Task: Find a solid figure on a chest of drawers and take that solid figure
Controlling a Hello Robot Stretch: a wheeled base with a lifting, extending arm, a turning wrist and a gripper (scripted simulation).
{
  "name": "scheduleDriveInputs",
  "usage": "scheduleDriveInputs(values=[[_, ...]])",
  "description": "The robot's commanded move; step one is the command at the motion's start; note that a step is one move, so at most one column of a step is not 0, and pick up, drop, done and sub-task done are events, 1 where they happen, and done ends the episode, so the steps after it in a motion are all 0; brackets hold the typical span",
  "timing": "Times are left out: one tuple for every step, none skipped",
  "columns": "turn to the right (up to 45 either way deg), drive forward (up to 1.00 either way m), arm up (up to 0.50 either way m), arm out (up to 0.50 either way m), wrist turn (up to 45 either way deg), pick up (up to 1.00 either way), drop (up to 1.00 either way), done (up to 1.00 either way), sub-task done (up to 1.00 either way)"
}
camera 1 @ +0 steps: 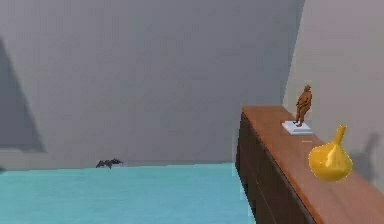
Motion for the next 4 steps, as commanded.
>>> scheduleDriveInputs(values=[[0.0,0.50,0.00,0.00,0.0,0.00,0.00,0.00,0.00],[-42.0,0.00,0.00,0.00,0.0,0.00,0.00,0.00,0.00],[45.0,0.00,0.00,0.00,0.0,0.00,0.00,0.00,0.00],[6.0,0.00,0.00,0.00,0.0,0.00,0.00,0.00,0.00]])
